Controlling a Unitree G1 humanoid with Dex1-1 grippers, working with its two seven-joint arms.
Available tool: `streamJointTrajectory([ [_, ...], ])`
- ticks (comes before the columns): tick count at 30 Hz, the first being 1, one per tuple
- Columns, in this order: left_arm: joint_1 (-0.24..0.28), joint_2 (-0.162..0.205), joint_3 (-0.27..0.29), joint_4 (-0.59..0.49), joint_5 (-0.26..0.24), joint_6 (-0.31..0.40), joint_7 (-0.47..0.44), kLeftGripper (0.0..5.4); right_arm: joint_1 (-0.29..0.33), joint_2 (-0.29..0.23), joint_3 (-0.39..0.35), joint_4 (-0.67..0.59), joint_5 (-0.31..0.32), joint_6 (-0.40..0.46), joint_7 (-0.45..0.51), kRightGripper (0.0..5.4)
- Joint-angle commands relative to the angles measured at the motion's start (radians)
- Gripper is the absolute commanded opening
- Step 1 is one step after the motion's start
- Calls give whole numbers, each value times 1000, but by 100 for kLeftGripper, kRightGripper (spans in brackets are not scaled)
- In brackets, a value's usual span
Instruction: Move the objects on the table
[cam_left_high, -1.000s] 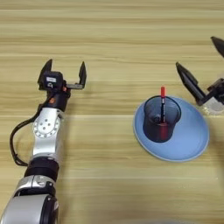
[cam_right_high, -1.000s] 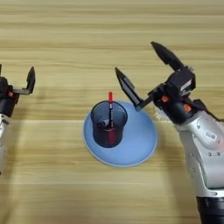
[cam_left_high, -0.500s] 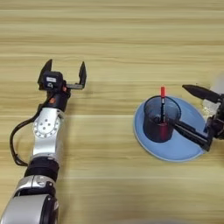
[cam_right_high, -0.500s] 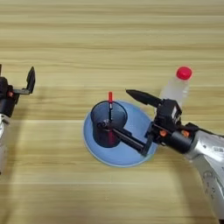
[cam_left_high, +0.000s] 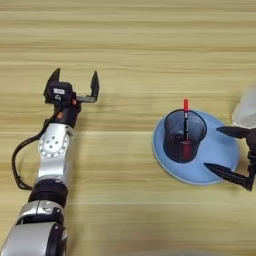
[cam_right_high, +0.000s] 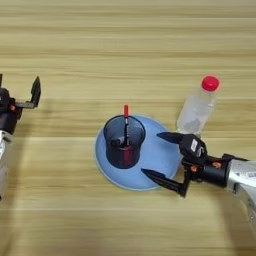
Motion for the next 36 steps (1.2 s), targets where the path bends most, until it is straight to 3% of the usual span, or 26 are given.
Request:
streamJointTrajectory([
  [1, -3, -4, -6, 2, 8, 2, 5, 540, -61, 5, 38, 35, -70, -11, -19, 538],
  [6, -2, -6, -8, 2, 9, 1, 6, 540, -138, 40, 79, 108, -128, -7, -49, 538],
  [9, -1, -8, -9, 1, 10, 2, 8, 540, -178, 62, 92, 144, -127, -1, -46, 538],
  [23, 4, -8, -12, -5, 9, 2, 12, 540, -255, 95, 188, 265, -175, 16, 22, 538],
  [36, 10, -10, -13, -7, 9, 2, 14, 540, -282, 137, 250, 313, -210, 0, 36, 538],
])
